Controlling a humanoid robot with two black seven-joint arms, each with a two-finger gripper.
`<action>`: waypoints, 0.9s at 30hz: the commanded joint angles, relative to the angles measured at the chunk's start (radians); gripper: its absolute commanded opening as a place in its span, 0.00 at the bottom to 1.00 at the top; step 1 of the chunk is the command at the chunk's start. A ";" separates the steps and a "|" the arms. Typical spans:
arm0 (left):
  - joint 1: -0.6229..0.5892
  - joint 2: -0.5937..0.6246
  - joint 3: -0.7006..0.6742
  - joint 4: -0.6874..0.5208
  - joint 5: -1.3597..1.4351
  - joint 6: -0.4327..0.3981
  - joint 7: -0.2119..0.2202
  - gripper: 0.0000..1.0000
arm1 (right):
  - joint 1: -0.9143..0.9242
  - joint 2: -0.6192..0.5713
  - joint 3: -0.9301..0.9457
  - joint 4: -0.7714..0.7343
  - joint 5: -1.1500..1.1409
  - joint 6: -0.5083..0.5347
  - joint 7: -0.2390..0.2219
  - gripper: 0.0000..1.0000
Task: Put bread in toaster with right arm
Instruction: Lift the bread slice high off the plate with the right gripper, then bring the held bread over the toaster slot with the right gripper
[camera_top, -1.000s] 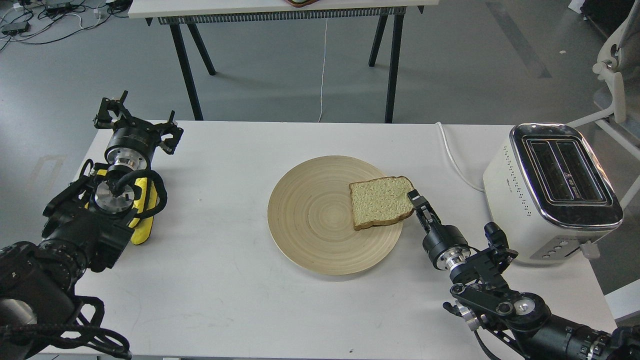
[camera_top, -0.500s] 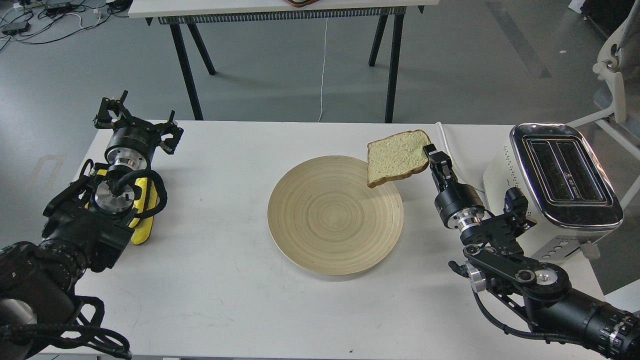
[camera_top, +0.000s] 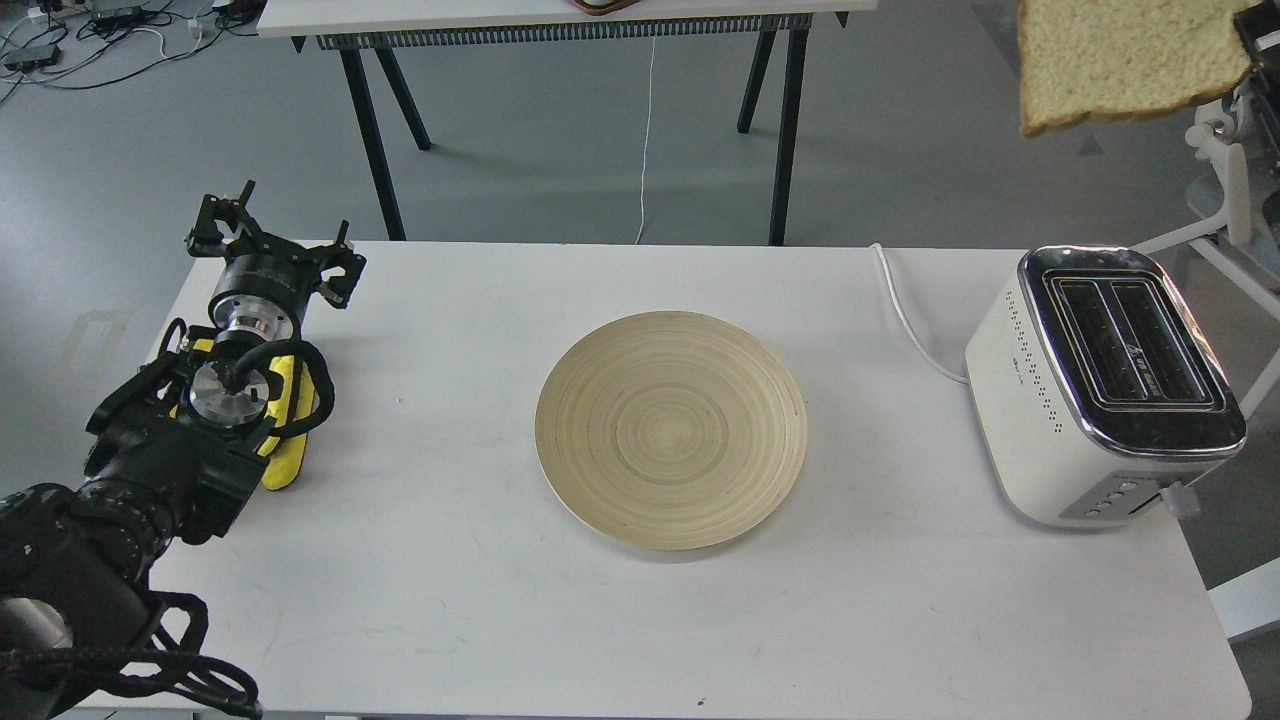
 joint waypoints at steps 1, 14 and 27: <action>0.000 0.000 -0.001 0.000 0.000 0.000 0.001 1.00 | -0.064 -0.117 -0.017 -0.012 -0.010 0.000 0.000 0.00; 0.000 0.000 -0.002 0.000 0.000 0.000 0.001 1.00 | -0.133 -0.073 -0.256 -0.052 -0.012 0.000 0.000 0.00; 0.000 0.000 0.000 0.000 0.000 0.000 0.001 1.00 | -0.132 -0.048 -0.285 -0.050 -0.010 0.000 0.000 0.00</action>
